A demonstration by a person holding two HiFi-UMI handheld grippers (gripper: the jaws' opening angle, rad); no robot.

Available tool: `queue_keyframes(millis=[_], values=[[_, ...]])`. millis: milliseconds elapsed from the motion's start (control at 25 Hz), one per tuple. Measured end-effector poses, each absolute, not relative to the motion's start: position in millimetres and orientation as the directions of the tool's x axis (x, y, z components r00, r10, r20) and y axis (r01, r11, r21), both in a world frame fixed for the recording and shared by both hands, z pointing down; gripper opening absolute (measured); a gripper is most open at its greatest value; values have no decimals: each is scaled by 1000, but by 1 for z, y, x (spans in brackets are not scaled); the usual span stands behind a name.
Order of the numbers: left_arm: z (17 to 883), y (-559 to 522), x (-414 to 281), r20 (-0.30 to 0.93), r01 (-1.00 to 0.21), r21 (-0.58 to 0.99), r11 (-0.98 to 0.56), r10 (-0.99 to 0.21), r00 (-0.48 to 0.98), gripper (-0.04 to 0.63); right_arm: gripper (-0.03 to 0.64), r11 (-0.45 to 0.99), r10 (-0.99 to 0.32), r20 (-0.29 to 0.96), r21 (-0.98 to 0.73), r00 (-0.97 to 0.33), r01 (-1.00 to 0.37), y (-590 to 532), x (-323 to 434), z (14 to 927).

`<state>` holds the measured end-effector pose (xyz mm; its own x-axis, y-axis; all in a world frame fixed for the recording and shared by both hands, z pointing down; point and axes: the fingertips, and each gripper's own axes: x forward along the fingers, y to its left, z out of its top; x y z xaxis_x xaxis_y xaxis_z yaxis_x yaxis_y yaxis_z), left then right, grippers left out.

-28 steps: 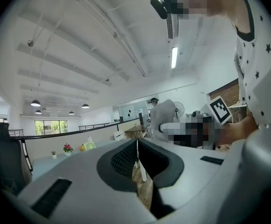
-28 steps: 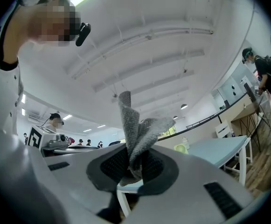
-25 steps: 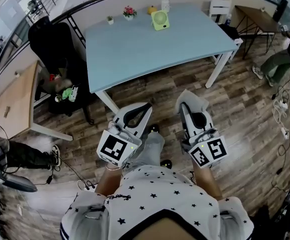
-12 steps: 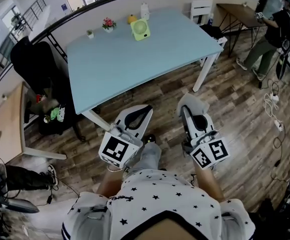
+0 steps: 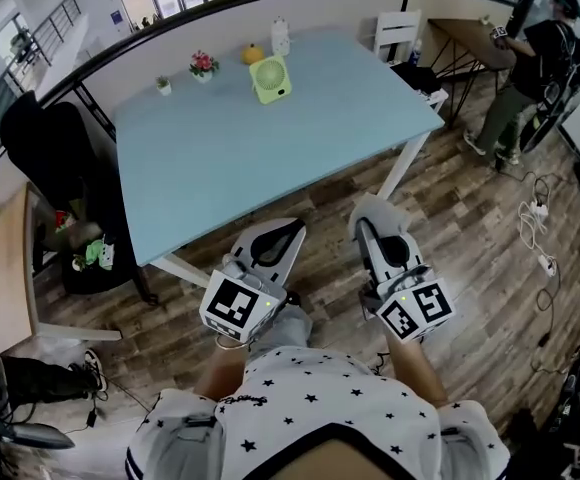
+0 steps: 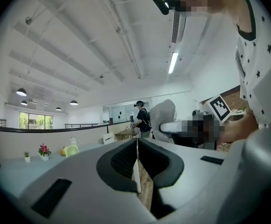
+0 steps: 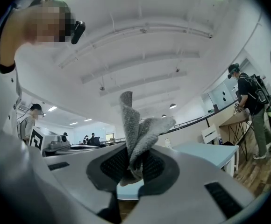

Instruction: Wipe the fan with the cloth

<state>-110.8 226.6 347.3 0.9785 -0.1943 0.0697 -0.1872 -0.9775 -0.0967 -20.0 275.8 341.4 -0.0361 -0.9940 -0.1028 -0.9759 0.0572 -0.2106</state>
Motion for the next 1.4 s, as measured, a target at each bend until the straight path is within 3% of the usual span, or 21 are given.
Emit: queue_keyframes(millis=[720,1200,1400], values=[[343,59,-75,43,-186,-68,-980,-189,981,31,44,63,-998,-33,-162,-59,-985,107,17,336],[364,-3,-101,80,-295,-32,-955,-296,952,31,44,141,-990,4,-152,-143,-978,41,6,347],[365,-28,-114,97,-404,-54,-913,-407,908,31,44,206,-978,7,-166,-210,-964,8,11,352]])
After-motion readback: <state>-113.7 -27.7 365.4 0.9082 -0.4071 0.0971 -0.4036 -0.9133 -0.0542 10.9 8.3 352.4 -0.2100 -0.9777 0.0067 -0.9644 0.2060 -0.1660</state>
